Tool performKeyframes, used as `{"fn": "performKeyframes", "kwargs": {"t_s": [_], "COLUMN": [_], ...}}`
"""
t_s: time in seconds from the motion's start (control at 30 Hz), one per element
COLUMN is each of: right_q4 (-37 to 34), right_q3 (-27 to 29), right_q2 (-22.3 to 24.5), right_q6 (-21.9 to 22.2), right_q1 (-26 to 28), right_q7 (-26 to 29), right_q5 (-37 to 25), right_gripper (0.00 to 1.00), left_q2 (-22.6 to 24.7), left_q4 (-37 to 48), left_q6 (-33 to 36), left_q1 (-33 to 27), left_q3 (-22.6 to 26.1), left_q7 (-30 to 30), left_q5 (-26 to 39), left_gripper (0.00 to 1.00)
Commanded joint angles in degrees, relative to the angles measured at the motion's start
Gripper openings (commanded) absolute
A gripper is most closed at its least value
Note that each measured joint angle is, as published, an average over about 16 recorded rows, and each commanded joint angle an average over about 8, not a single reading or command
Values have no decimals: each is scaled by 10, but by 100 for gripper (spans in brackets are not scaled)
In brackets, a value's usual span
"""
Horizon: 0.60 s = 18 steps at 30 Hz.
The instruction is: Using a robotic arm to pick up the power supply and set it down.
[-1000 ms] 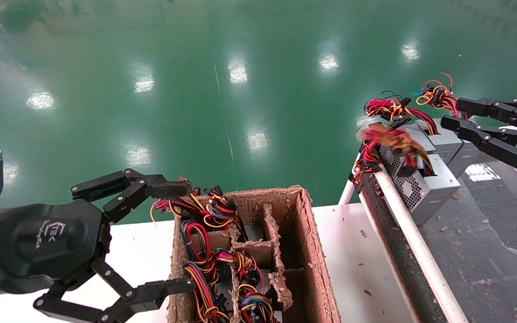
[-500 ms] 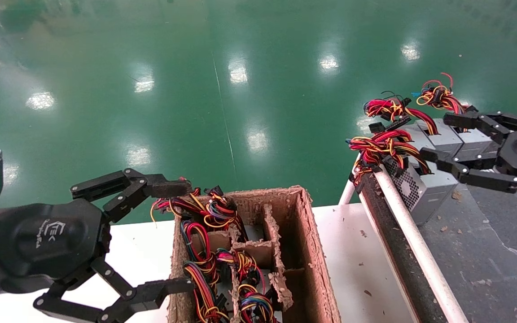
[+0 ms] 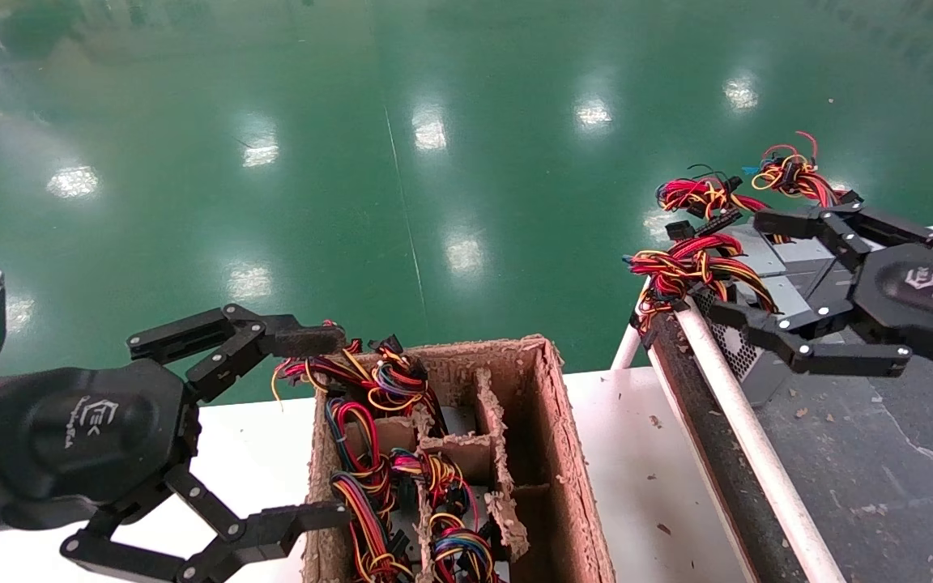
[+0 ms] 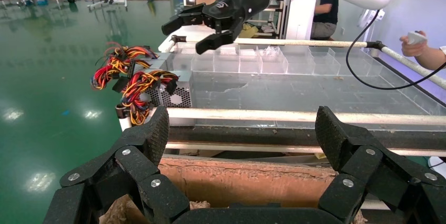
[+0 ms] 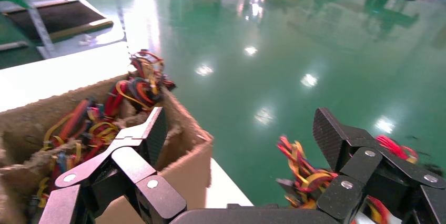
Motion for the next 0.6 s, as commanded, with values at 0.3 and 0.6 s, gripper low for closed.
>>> {"fn": "performKeyframes", "kwargs": {"t_s": [0.3, 0.6], "right_q4": [67, 128], "right_q3": [0, 1], "right_q2": [-2, -4], "right_q6": [-4, -7], "right_q1": [-33, -63], "right_q7": [25, 48], "right_q5": [33, 63], "right_gripper": [100, 100], "left_q2": [0, 0], "left_q4": [0, 0], "left_q6": [0, 0], "left_q1": [0, 0], "left_q3": [0, 0], "left_q7": [0, 0], "left_q5": [0, 0], "left_gripper": [100, 100]}}
